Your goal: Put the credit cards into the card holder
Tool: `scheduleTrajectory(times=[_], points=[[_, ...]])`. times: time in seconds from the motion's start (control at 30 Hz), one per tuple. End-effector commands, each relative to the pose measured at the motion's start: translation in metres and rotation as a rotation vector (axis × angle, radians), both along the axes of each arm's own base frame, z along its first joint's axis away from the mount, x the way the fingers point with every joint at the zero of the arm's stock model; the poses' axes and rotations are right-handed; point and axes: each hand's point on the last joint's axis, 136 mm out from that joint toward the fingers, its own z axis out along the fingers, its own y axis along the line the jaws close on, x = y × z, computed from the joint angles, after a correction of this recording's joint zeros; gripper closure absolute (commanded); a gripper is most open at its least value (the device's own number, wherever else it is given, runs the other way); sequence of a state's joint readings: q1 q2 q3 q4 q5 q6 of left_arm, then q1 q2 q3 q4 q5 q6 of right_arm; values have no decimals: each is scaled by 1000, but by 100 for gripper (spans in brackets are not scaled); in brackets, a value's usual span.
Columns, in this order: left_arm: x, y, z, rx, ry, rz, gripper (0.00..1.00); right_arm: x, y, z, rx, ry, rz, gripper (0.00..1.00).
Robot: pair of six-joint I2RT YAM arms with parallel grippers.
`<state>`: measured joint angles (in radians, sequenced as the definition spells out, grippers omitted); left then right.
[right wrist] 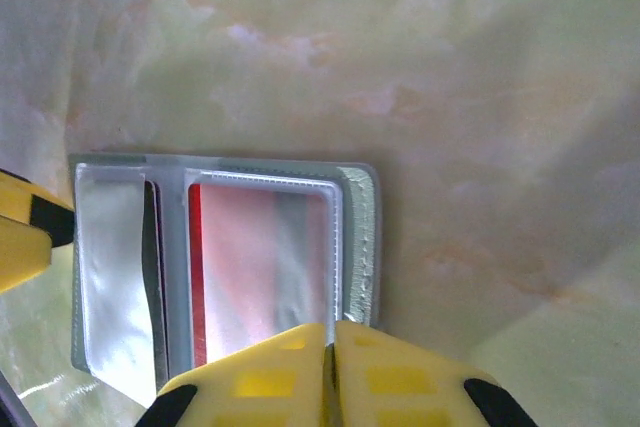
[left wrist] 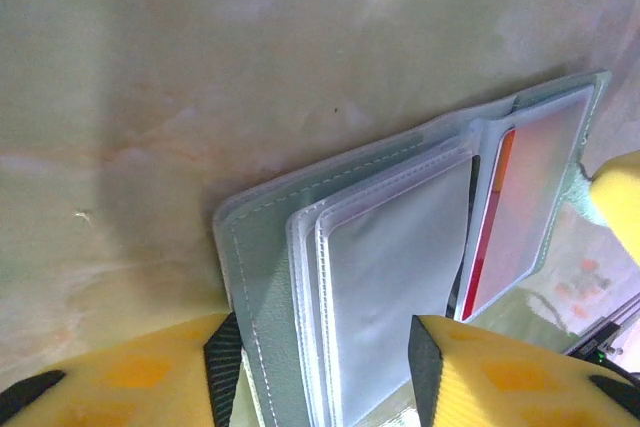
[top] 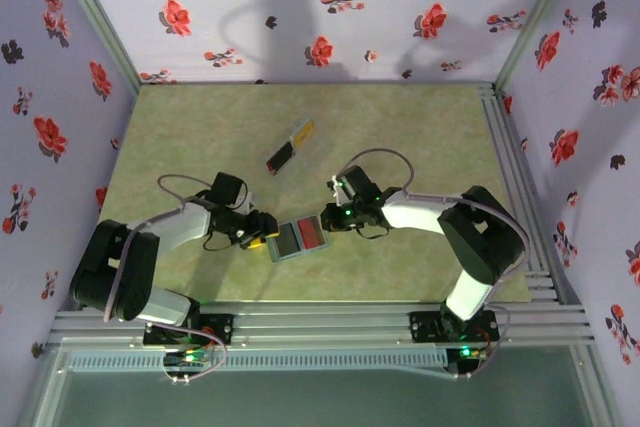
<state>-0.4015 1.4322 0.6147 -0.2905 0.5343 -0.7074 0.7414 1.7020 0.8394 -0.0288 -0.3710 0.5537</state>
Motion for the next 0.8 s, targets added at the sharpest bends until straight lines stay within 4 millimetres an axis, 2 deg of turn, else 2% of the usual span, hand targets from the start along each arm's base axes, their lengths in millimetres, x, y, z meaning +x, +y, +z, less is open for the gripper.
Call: scheduleTrajectory(times=[0.0, 0.23, 0.47, 0.53, 0.67, 0.77], points=[[9, -24, 39, -111, -112, -57, 50, -16, 11, 5, 56, 28, 28, 91], [2, -48, 60, -201, -176, -102, 50, -19, 19, -1, 80, 52, 23, 88], [4, -69, 57, -241, -169, -107, 51, -15, 26, 3, 126, 56, -1, 86], [3, -62, 55, -200, -164, -96, 51, -14, 20, 3, 98, 39, -16, 86], [-4, -17, 43, 42, -148, -43, 48, -15, 12, 3, 54, 24, -20, 85], [-14, 12, 36, 148, -143, 7, 40, -19, 11, 2, 43, 19, -12, 85]])
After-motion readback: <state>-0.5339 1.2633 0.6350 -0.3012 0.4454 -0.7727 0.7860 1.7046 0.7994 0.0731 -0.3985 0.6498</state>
